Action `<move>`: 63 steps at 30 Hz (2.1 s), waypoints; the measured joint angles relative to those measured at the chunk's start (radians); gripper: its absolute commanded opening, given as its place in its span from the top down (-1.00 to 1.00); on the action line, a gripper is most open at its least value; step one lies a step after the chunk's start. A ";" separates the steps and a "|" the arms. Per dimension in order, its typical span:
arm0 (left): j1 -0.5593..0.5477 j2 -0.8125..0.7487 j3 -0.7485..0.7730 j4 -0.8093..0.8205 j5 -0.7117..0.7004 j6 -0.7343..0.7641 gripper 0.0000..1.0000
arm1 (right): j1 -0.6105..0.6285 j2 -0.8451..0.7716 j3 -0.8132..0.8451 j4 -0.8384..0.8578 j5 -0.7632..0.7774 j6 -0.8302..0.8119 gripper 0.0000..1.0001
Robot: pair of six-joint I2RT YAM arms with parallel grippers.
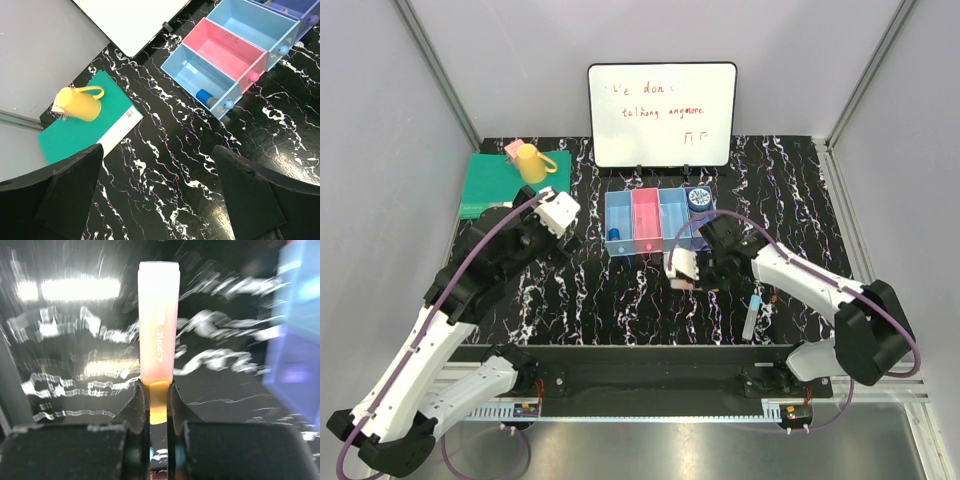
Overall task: Sort the stationery into containers
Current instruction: Pick up the stationery from the corner of the board, then place the stationery in the storage box.
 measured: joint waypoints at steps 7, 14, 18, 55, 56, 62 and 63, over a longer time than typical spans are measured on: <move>0.000 -0.004 0.000 0.000 0.000 -0.002 -0.98 | 0.043 -0.010 0.275 -0.016 -0.071 0.313 1.00; 0.000 -0.006 -0.002 0.001 0.001 -0.002 -0.98 | 0.044 0.131 0.442 0.101 -0.010 0.632 1.00; 0.000 -0.022 -0.014 0.003 0.000 -0.002 -0.98 | 0.032 0.269 0.508 0.167 0.062 0.759 1.00; 0.000 -0.049 -0.068 0.026 0.010 0.007 -0.98 | -0.146 0.499 0.497 0.317 0.098 1.034 -0.18; 0.000 -0.049 -0.068 0.026 0.010 0.006 -0.98 | -0.145 0.499 0.497 0.322 0.093 1.033 -0.18; 0.000 -0.049 -0.068 0.027 0.014 0.007 -0.98 | -0.145 0.483 0.491 0.325 0.084 1.009 -0.19; 0.000 -0.049 -0.068 0.027 0.015 0.006 -0.98 | -0.145 0.473 0.487 0.323 0.085 1.001 -0.18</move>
